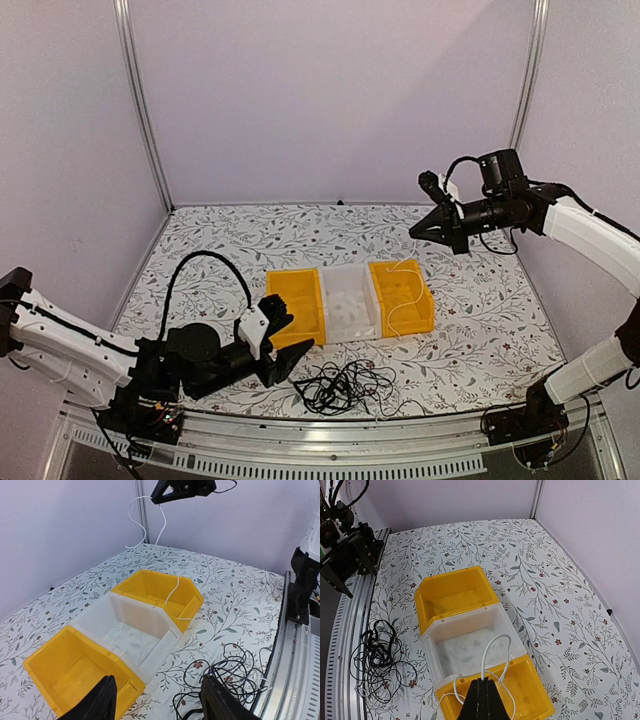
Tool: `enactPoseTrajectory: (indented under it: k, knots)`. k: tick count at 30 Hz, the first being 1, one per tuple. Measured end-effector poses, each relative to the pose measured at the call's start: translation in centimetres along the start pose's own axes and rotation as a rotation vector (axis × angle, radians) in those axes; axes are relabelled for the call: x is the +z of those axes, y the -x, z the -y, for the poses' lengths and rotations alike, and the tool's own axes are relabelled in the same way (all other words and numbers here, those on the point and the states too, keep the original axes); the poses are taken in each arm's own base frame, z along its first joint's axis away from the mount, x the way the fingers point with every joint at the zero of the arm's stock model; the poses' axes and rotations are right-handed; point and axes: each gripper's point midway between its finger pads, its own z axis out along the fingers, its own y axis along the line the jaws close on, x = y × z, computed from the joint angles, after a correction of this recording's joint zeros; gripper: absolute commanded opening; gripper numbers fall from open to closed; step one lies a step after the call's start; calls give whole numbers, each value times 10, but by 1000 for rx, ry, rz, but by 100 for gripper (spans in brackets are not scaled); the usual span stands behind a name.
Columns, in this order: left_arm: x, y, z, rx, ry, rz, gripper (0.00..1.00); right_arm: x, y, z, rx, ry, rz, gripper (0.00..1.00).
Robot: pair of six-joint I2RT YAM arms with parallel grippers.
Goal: Untangle the cables
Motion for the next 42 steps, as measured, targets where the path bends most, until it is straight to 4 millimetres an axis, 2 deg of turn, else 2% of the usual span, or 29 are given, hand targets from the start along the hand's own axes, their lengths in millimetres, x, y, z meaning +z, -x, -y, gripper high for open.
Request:
enactPoseTrajectory:
  k: [7, 11, 13, 17, 24, 28, 35, 41, 42]
  knots:
    - [0, 4, -16, -26, 58, 14, 58, 14, -21, 3, 43, 8, -10, 0]
    - [-2, 8, -25, -35, 89, 25, 58, 27, -48, -1, 86, 30, -43, 0]
    - [-5, 11, -33, -40, 109, 30, 58, 33, -69, -7, 119, 44, -74, 0]
    - [-11, 18, -49, -58, 141, 48, 58, 43, -95, -7, 157, 44, -130, 0]
    - [-16, 25, -68, -76, 180, 66, 59, 51, -120, 2, 158, 5, -199, 0]
    - [-13, 20, -72, -71, 186, 50, 59, 55, -130, 8, 160, -18, -238, 0]
    - [4, 2, -68, -37, 175, -18, 59, 79, -164, 6, 144, -43, -388, 0]
    - [16, 7, -59, -34, 150, -27, 58, 89, -175, 3, 99, -73, -467, 0]
    - [17, 9, -58, -35, 147, -24, 59, 88, -175, 5, 96, -82, -471, 8]
